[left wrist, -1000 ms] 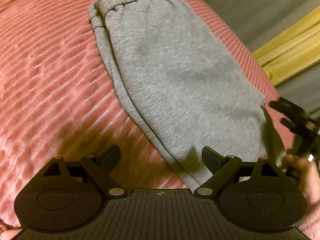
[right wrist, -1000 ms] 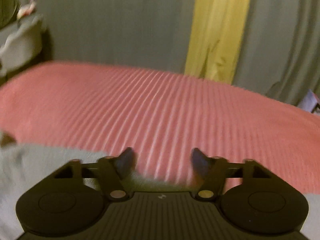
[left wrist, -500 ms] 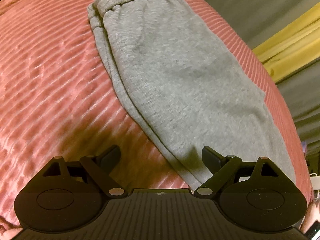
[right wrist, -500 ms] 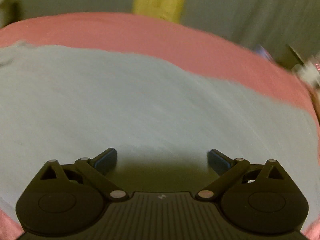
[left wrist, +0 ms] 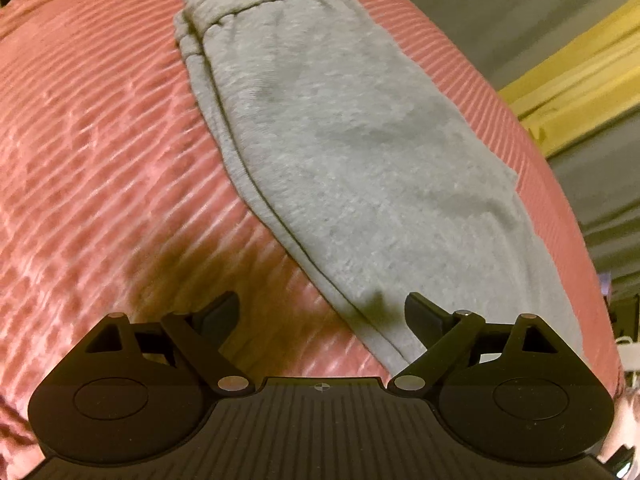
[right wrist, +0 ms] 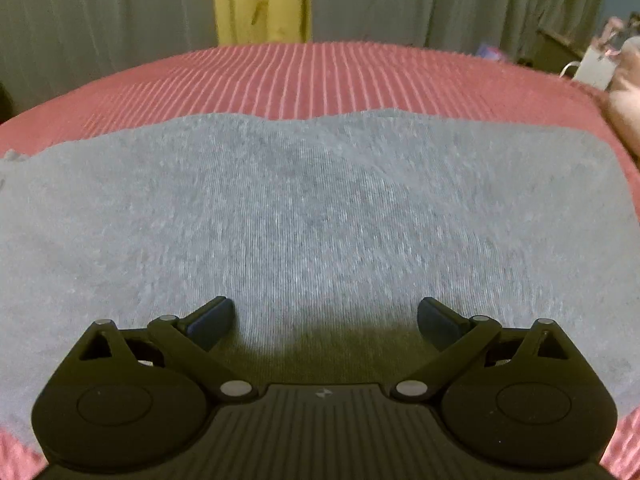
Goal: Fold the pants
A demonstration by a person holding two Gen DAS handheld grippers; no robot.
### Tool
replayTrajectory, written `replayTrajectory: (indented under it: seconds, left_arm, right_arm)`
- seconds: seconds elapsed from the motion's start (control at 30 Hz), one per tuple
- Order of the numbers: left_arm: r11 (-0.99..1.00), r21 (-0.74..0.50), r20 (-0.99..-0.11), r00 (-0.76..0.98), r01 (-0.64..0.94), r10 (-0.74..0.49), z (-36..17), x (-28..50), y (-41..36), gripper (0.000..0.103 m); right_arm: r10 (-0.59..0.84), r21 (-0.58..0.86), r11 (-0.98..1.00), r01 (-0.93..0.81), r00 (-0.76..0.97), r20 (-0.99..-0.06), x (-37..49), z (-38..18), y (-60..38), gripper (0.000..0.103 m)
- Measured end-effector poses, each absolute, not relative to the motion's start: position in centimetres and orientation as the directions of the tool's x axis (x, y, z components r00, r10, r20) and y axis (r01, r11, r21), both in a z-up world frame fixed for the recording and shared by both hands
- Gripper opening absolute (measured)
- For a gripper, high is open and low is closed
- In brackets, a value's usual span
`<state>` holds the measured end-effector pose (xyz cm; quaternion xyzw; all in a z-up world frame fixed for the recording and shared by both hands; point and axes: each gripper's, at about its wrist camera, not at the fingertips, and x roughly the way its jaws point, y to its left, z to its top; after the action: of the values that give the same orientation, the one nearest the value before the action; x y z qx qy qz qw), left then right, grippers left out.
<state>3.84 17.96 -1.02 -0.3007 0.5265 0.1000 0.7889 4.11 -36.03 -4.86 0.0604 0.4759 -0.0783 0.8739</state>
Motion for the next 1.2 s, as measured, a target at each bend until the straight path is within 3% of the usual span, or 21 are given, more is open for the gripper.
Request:
replayTrajectory:
  seconds: [0.13, 0.27, 0.33, 0.53, 0.6, 0.7, 0.97, 1.07, 1.2]
  left_arm:
    - [0.822, -0.355, -0.894, 0.419, -0.446, -0.158, -0.7, 4.1, 17.2, 0.094]
    - [0.820, -0.350, -0.895, 0.419, -0.453, -0.151, -0.9, 4.3, 17.1, 0.094]
    - [0.813, -0.349, -0.895, 0.422, -0.466, -0.143, -1.1, 4.5, 17.2, 0.094]
    - [0.781, -0.357, -0.898, 0.419, -0.512, -0.136, -1.5, 4.5, 17.6, 0.094]
    - [0.790, -0.339, -0.902, 0.416, -0.511, -0.118, -1.3, 4.4, 17.5, 0.094]
    - [0.809, -0.306, -0.903, 0.423, -0.502, -0.078, -0.9, 4.4, 17.0, 0.094]
    - [0.835, -0.217, -0.920, 0.393, -0.506, -0.001, -0.9, 4.8, 16.4, 0.094]
    - [0.835, -0.214, -0.921, 0.390, -0.507, 0.000, -1.0, 4.8, 16.6, 0.094]
    - [0.835, -0.214, -0.921, 0.389, -0.506, 0.000, -1.0, 4.8, 16.6, 0.094]
  right_arm:
    - [-0.044, 0.148, 0.939, 0.309, 0.538, -0.842, 2.9, -3.8, -40.5, 0.099]
    - [-0.009, 0.382, 0.797, 0.469, 0.641, -0.768, -1.2, -2.8, -47.6, 0.099]
    - [-0.058, 0.407, 0.756, 0.513, 0.671, -0.739, -3.6, -2.3, -50.3, 0.098]
    - [-0.253, 0.256, 0.749, 0.611, 0.622, -0.741, -8.0, -2.0, -53.2, 0.097]
    - [-0.239, 0.270, 0.729, 0.629, 0.604, -0.761, -7.8, -3.1, -53.6, 0.097]
    - [-0.249, 0.229, 0.772, 0.593, 0.613, -0.750, -6.5, -2.6, -52.4, 0.097]
    - [-0.341, -0.135, 0.919, 0.372, 0.573, -0.745, -3.3, -1.7, -45.8, 0.099]
    - [-0.350, -0.155, 0.916, 0.370, 0.548, -0.760, -2.7, -1.9, -46.0, 0.099]
    - [-0.319, -0.056, 0.899, 0.435, 0.559, -0.766, -3.6, -1.6, -47.7, 0.099]
